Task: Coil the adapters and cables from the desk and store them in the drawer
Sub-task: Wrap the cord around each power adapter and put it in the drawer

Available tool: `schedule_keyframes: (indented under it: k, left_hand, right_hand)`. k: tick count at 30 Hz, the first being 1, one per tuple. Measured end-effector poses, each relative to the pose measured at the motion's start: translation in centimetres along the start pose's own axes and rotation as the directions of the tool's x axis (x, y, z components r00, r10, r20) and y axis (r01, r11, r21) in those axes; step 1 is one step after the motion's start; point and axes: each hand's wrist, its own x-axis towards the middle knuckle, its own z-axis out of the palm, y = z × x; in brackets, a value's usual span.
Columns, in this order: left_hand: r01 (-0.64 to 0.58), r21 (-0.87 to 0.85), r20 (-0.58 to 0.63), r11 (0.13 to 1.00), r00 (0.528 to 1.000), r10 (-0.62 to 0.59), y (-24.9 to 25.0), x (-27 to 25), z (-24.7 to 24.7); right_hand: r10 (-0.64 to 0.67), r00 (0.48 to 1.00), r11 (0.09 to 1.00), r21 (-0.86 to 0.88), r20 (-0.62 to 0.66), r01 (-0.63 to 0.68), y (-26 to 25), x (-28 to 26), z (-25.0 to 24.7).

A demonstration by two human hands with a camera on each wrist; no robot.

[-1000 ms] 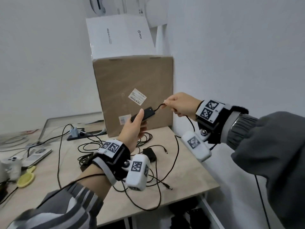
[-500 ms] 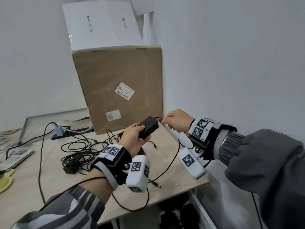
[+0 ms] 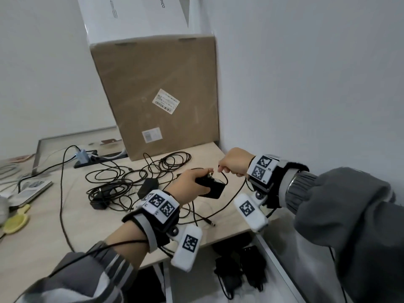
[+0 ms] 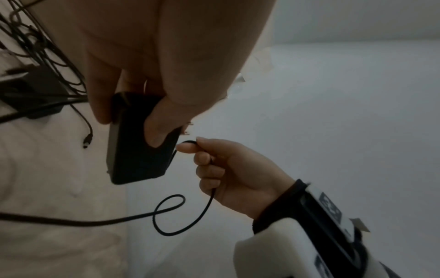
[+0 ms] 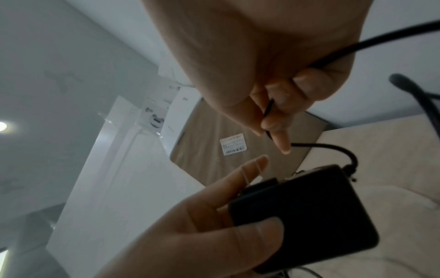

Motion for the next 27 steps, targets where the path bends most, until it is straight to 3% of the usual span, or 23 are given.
schedule_keyframes:
  k: [6,11,18,22,27]
  left_hand:
    - [0.020,0.133,0.065,0.991,0.997,-0.029,-0.3,-2.8,1.9]
    - [0.067,0.097,0.083,0.993,0.994,-0.076,0.0,-5.8,2.9]
    - [0.107,0.130,0.059,0.986,0.992,-0.115,1.4,-10.3,4.1]
    - [0.110,-0.017,0.008,0.994,0.994,-0.110,2.8,-12.8,5.0]
    - [0.061,-0.285,-0.193,0.957,0.974,-0.119,4.6,-14.3,6.1]
  right_hand:
    - [-0.096,0.989,0.960,-0.254,0.108,0.121,0.7,-2.9,2.6]
    - [-0.139,0.980,0.885,-0.426,0.146,0.189,1.1,-6.3,4.1]
    - [-0.266,0.960,0.759,-0.594,0.089,0.266,2.3,-11.3,5.1]
    - [-0.381,0.924,0.756,-0.581,-0.016,0.302,2.8,-14.1,5.1]
    - [-0.500,0.865,0.693,-0.621,-0.047,0.366,3.5,-17.3,6.3]
